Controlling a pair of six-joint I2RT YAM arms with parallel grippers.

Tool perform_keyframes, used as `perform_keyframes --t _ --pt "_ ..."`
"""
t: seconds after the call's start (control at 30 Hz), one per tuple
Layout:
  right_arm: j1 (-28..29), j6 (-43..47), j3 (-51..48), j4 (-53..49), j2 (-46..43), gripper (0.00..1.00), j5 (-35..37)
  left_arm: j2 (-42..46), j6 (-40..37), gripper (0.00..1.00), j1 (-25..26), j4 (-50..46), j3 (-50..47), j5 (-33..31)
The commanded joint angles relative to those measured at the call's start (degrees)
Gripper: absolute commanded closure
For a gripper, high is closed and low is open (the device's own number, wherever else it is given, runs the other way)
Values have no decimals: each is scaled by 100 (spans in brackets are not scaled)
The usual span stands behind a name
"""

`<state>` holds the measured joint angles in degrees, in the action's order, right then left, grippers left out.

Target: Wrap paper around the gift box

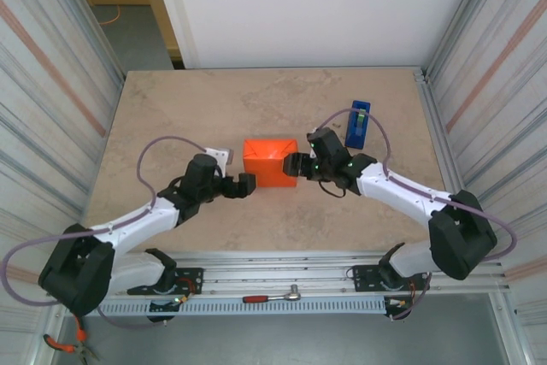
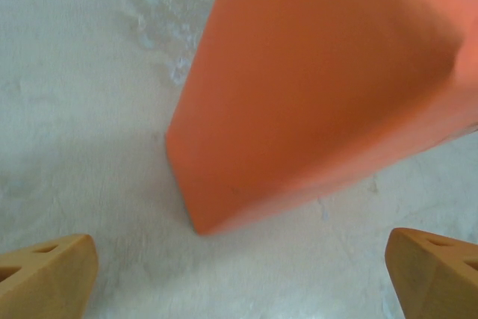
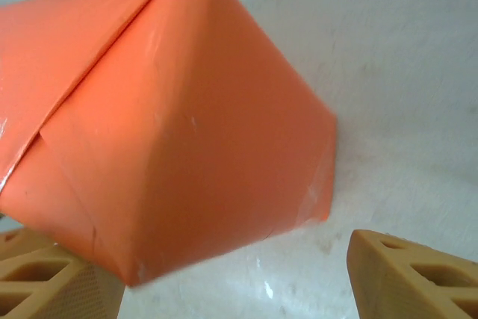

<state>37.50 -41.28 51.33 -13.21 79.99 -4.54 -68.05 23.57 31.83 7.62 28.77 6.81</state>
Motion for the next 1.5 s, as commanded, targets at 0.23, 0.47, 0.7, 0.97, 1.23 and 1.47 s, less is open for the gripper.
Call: perform_keyframes --t 0.23,0.47,0.7,0.97,1.23,1.47 --pt "-984 179 1327 -187 746 25 -653 -1153 -537 1 -706 -197 1894 355" --pt "-1241 429 754 -184 -11 22 -415 -683 -827 1 -749 -213 1754 40" --pt "-1278 441 -452 -42 -999 1 1121 413 -1077 1 -767 -133 786 -765" --pt "-1576 1430 -633 60 -1540 1 2279 1795 -3074 1 -1422 1258 5 -2572" --pt "-2112 1189 -743 -111 -1824 1 2259 2251 -3023 1 -2159 884 -380 -2321" --pt "-2723 1535 -1459 569 -2052 1 3319 2059 -2907 1 -2671 1457 -1205 -1895"
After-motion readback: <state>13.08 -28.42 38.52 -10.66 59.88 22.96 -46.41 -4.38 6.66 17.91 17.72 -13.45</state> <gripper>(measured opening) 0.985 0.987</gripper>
